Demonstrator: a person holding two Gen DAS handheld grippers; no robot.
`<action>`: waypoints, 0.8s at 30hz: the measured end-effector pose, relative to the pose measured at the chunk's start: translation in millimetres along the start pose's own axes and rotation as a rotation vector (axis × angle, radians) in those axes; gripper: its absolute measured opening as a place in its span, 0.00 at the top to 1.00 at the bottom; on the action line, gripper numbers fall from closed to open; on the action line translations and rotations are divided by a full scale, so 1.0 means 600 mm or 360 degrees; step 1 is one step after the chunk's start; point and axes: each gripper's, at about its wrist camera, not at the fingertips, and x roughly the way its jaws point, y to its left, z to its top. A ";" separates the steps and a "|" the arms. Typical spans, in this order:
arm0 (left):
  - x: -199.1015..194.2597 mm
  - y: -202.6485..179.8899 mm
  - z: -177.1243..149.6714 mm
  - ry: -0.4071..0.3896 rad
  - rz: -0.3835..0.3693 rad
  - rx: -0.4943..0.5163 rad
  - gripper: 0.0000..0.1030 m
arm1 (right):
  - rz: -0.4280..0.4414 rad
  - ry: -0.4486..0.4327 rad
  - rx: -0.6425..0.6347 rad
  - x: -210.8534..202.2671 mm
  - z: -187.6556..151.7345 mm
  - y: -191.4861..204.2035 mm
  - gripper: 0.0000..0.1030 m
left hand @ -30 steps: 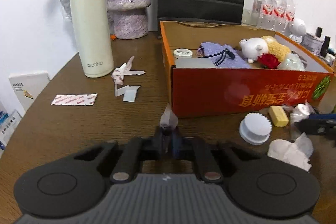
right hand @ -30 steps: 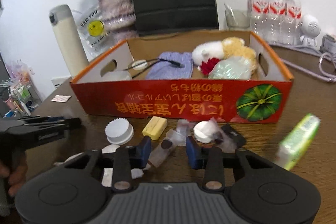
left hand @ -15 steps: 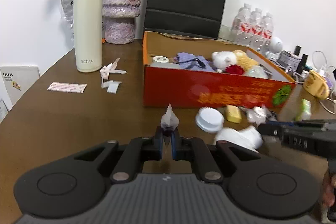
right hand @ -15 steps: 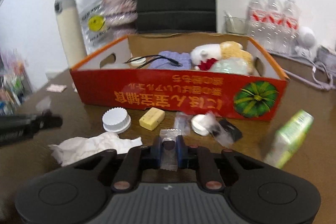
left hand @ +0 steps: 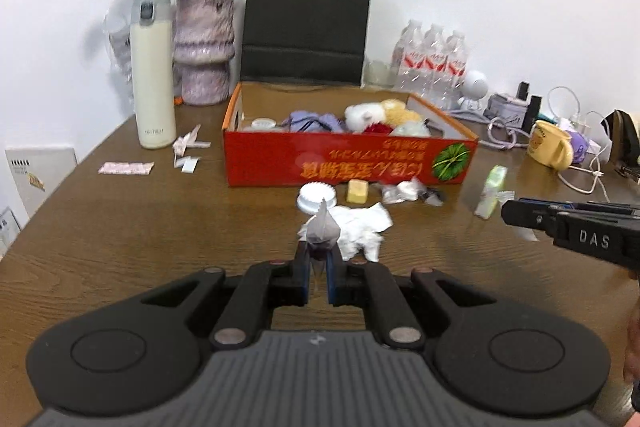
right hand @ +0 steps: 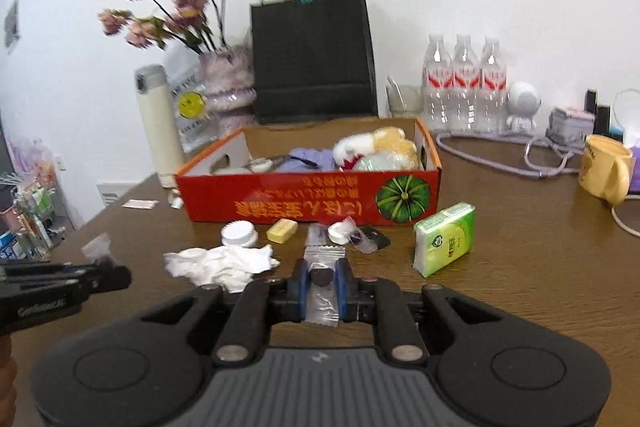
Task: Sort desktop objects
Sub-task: 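Carry both clear plastic items into the orange box and open both tools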
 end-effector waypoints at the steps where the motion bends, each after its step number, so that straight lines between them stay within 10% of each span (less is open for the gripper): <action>1: -0.007 -0.007 0.000 -0.0012 0.0001 0.0001 0.92 | 0.0028 -0.0032 -0.0009 -0.013 -0.003 0.001 0.88; 24: -0.075 -0.098 -0.038 -0.0132 0.0080 0.0024 0.92 | 0.0118 -0.0207 -0.0051 -0.118 -0.055 0.035 0.88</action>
